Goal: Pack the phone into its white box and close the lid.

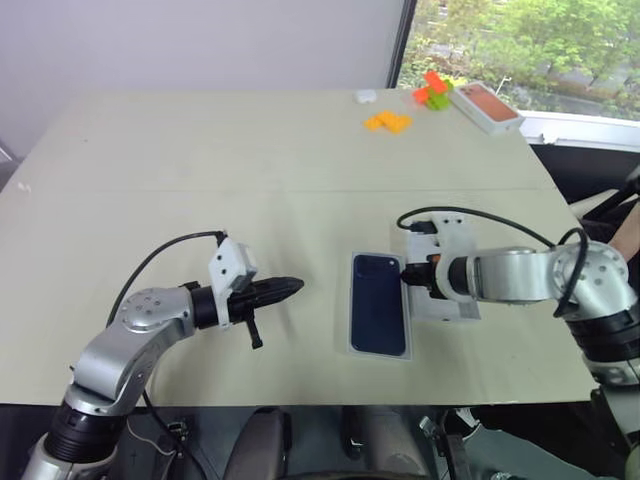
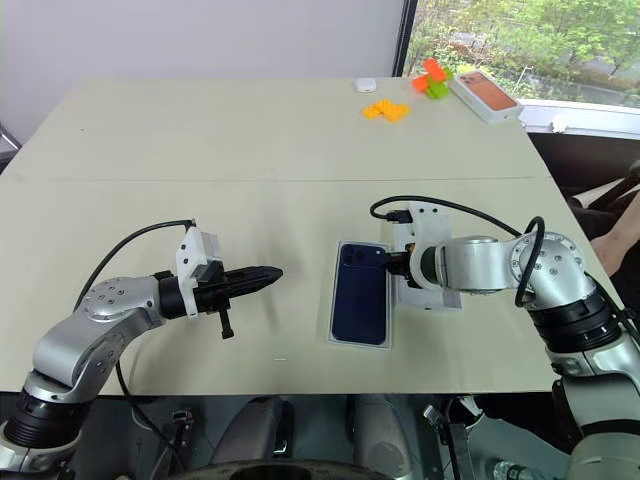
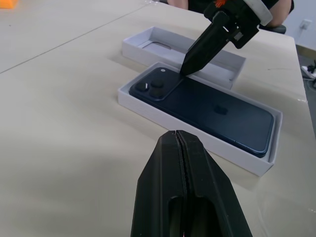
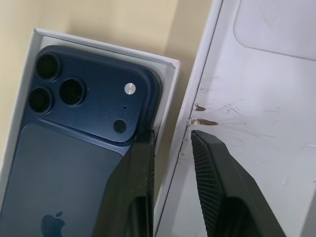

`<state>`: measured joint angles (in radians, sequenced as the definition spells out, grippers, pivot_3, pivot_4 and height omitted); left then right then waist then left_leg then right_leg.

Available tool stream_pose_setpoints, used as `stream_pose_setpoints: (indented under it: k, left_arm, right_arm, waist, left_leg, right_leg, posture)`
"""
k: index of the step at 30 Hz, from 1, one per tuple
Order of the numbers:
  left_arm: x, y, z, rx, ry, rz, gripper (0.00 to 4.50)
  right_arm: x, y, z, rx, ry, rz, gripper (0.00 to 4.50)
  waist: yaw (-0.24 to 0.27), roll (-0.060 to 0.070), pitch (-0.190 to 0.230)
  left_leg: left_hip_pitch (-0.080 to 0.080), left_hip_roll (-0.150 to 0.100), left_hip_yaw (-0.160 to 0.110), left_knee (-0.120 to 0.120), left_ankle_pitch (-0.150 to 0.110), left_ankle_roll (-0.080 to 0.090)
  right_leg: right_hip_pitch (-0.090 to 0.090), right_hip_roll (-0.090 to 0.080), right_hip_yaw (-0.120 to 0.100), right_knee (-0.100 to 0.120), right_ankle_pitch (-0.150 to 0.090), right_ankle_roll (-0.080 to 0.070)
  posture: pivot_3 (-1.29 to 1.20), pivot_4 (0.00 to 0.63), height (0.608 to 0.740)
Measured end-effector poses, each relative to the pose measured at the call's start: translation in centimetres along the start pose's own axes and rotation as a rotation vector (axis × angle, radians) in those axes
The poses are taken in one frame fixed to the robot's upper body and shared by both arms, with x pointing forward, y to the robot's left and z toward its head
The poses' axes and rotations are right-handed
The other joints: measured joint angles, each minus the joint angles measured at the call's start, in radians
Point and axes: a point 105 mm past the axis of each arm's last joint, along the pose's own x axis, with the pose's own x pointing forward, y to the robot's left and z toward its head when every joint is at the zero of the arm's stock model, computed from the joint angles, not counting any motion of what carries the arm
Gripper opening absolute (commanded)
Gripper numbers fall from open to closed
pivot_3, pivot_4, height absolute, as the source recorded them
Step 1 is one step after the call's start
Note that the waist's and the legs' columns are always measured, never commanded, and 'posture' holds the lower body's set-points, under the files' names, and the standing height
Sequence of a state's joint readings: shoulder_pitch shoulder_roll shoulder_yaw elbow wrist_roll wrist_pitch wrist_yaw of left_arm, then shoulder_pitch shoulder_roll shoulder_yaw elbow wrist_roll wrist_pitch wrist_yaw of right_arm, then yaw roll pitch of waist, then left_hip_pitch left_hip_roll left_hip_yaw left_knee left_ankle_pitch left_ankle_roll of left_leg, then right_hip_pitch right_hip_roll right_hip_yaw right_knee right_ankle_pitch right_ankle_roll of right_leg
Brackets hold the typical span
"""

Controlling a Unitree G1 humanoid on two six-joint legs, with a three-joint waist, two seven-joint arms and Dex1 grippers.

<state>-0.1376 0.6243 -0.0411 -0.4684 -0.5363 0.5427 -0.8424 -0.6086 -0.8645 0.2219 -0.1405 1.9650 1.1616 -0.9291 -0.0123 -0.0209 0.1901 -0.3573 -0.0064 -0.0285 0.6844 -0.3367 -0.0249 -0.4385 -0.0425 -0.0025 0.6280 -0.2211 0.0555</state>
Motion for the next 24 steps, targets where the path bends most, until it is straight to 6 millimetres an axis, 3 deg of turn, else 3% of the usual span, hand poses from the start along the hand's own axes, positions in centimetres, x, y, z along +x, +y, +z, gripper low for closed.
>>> stream_pose_setpoints:
  k: [5,24]
  left_arm:
    - [0.0,0.0,0.0,0.001,0.000,0.000,0.00]
    - [0.0,0.0,0.0,0.001,0.000,0.000,0.00]
  right_arm:
    - [-0.4,0.4,0.8,-0.008,-0.026,0.024,1.19]
    - [-0.3,-0.9,0.8,0.036,-0.026,-0.032,1.19]
  waist:
    - [0.000,0.000,0.000]
    - [0.001,0.000,0.000]
  left_leg:
    - [0.000,0.001,0.000,-0.001,0.000,0.000]
    - [-0.001,0.001,0.000,-0.001,0.000,0.000]
  right_leg:
    - [-0.001,0.000,0.000,0.000,0.000,0.000]
    - [-0.001,0.000,0.000,-0.001,0.000,0.000]
  posture:
    - [0.00,0.150,0.740]
    - [0.00,0.150,0.740]
